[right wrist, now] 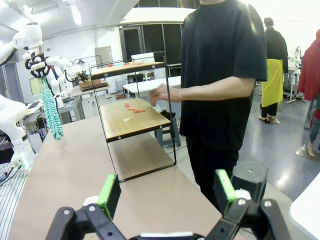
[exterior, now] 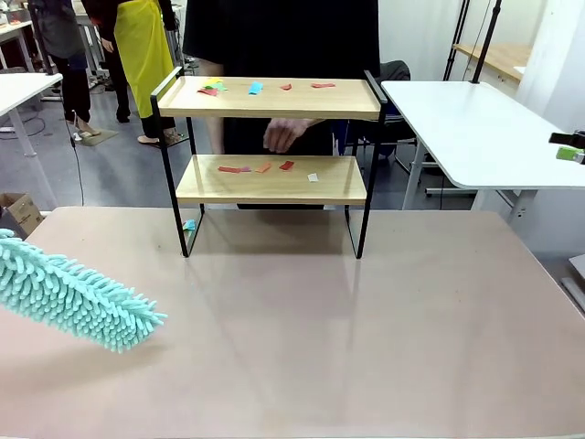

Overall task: Clean the shelf.
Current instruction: Clean the specific section of the Shelf indicated by the human with the Duster.

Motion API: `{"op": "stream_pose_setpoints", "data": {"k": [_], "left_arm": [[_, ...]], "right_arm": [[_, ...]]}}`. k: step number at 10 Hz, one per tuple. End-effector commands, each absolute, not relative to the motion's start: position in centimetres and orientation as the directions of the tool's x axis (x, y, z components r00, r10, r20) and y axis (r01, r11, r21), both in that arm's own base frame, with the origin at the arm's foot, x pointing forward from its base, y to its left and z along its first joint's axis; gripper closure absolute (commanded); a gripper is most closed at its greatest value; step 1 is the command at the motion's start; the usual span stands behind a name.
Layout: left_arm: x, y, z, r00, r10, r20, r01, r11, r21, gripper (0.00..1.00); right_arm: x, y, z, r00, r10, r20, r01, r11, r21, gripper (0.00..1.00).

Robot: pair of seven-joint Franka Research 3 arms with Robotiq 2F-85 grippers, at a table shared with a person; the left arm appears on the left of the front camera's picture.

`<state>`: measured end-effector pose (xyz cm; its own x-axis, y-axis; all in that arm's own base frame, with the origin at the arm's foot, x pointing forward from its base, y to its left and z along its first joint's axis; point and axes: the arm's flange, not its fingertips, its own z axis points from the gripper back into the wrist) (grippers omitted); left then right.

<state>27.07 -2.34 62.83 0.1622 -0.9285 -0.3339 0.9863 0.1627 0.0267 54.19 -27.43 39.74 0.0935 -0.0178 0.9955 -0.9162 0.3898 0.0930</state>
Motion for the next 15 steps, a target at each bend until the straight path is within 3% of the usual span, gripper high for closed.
{"op": "stream_pose_setpoints", "data": {"k": [1,15], "left_arm": [[26.96,-2.09,63.09,0.179,-0.923,-0.342,0.983,0.177,0.036,0.87],[26.96,-2.09,63.09,0.179,-0.923,-0.342,0.983,0.177,0.036,0.87]], "right_arm": [[54.29,-27.21,40.12,0.086,-0.016,0.996,-0.918,0.387,0.086,0.00],[54.29,-27.21,40.12,0.086,-0.016,0.996,-0.918,0.387,0.086,0.00]]}}
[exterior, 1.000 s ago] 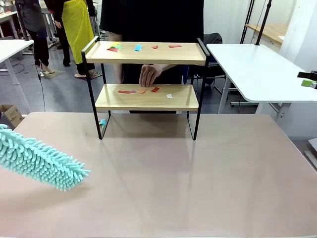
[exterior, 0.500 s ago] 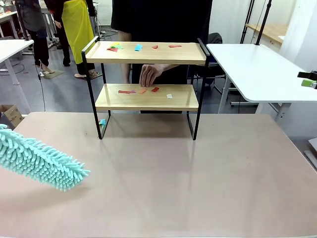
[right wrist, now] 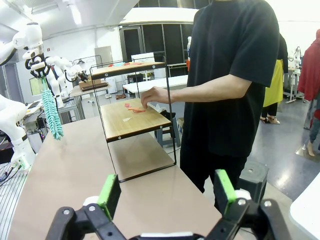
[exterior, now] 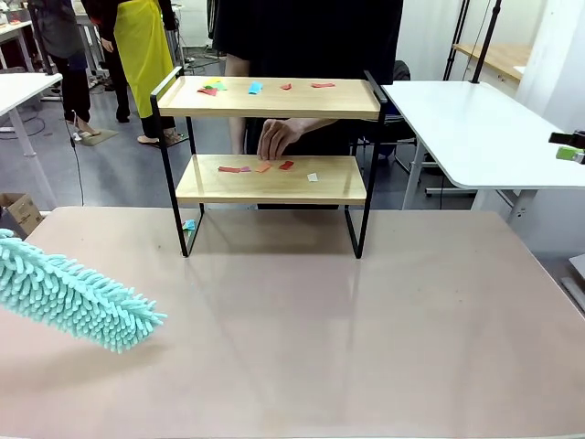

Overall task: Clean the shelf.
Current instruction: Clean the specific section of the Shelf indicated by the human with the Duster.

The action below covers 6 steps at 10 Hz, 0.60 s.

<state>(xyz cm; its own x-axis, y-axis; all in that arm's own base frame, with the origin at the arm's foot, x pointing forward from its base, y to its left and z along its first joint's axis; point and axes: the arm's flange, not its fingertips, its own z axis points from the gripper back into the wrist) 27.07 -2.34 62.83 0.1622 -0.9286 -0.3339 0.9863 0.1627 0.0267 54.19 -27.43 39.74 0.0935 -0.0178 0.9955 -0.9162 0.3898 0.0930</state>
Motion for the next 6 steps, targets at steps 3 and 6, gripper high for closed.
{"op": "stream_pose_setpoints", "data": {"k": [3,6], "left_arm": [[27.0,-2.8,63.7,0.197,-0.948,-0.250,0.979,0.202,0.006,0.87],[27.5,-4.3,64.3,0.179,-0.984,-0.014,0.983,0.180,-0.026,0.87]], "right_arm": [[54.3,-27.2,40.1,0.086,-0.016,0.996,-0.918,0.387,0.086,0.00],[54.3,-27.2,40.1,0.086,-0.016,0.996,-0.918,0.387,0.086,0.00]]}}
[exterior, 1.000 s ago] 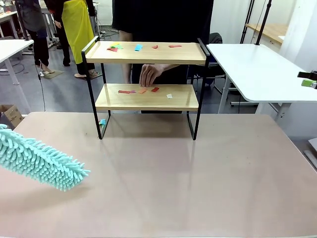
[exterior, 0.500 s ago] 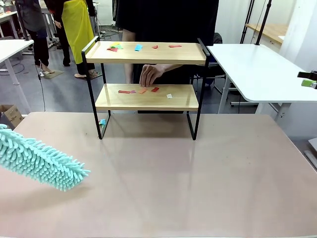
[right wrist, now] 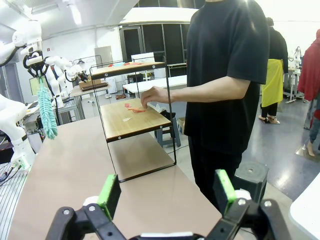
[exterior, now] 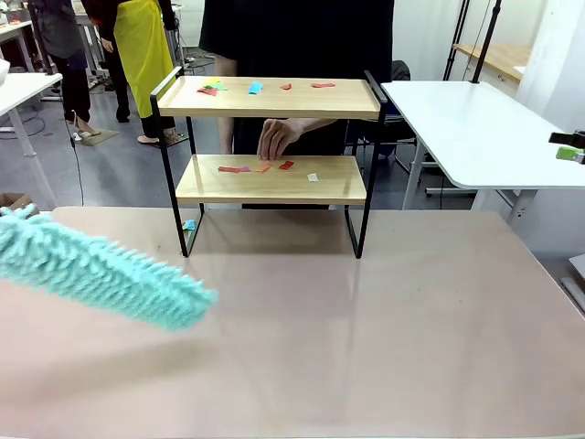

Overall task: Clean the shelf.
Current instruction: Clean the specific section of the Shelf indicated by the human with the Duster.

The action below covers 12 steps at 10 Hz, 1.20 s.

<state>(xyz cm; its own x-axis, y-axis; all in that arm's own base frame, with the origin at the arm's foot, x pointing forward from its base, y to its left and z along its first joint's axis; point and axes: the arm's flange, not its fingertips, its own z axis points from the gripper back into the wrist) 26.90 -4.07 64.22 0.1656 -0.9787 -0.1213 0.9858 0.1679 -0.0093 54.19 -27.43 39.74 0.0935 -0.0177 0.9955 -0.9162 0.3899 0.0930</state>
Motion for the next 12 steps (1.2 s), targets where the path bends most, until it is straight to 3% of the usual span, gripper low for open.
{"op": "stream_pose_setpoints", "data": {"k": [1,3,7,12], "left_arm": [[27.9,-4.9,64.0,0.212,-0.976,0.049,0.976,0.209,-0.063,0.87],[28.5,-7.3,62.4,0.355,-0.927,0.119,0.929,0.336,-0.157,0.87],[25.3,-14.7,62.2,0.599,-0.740,0.305,0.798,0.584,-0.149,0.87],[26.5,-23.6,60.9,0.778,-0.529,0.340,0.604,0.779,-0.169,0.87]], "right_arm": [[54.3,-27.2,40.1,0.086,-0.016,0.996,-0.918,0.387,0.086,0.00],[54.3,-27.2,40.1,0.086,-0.016,0.996,-0.918,0.387,0.086,0.00],[54.3,-27.2,40.1,0.086,-0.016,0.996,-0.918,0.387,0.086,0.00],[54.3,-27.2,40.1,0.086,-0.016,0.996,-0.918,0.387,0.086,0.00]]}}
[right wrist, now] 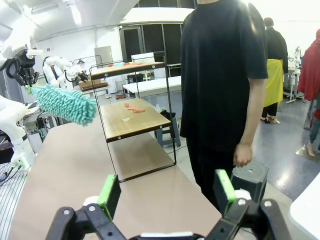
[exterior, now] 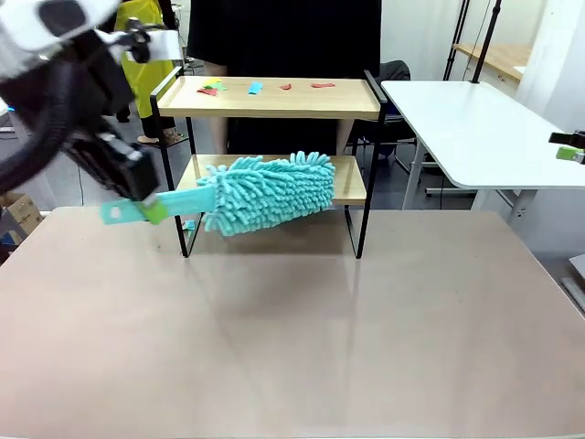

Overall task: Clean the shelf.
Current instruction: Clean the specific section of the Shelf indicated by the human with the Duster.

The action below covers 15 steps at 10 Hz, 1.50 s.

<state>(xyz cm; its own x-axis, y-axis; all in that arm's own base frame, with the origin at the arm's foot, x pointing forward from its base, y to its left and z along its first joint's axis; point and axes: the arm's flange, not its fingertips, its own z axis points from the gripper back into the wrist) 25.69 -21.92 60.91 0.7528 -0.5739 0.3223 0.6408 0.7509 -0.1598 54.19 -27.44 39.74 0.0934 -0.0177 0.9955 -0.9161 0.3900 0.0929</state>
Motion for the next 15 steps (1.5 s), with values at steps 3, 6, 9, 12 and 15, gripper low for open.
{"op": "stream_pose_setpoints", "data": {"k": [3,6,9,12,15], "left_arm": [[29.0,-26.8,60.6,0.801,-0.463,0.379,0.558,0.807,-0.194,0.87],[28.3,-26.3,60.2,0.786,-0.507,0.354,0.587,0.790,-0.174,0.87],[28.0,-28.9,59.8,0.812,-0.447,0.375,0.518,0.848,-0.112,0.87],[28.8,-33.0,57.5,0.816,-0.346,0.464,0.466,0.868,-0.173,0.87],[30.3,-35.5,55.9,0.840,-0.247,0.483,0.370,0.912,-0.177,0.87]], "right_arm": [[54.3,-27.2,40.1,0.086,-0.016,0.996,-0.918,0.387,0.086,0.00],[54.3,-27.2,40.1,0.086,-0.016,0.996,-0.918,0.387,0.086,0.00],[54.3,-27.2,40.1,0.086,-0.016,0.996,-0.918,0.387,0.086,0.00],[54.3,-27.2,40.1,0.086,-0.016,0.996,-0.918,0.387,0.086,0.00],[54.3,-27.2,40.1,0.086,-0.016,0.996,-0.918,0.387,0.086,0.00]]}}
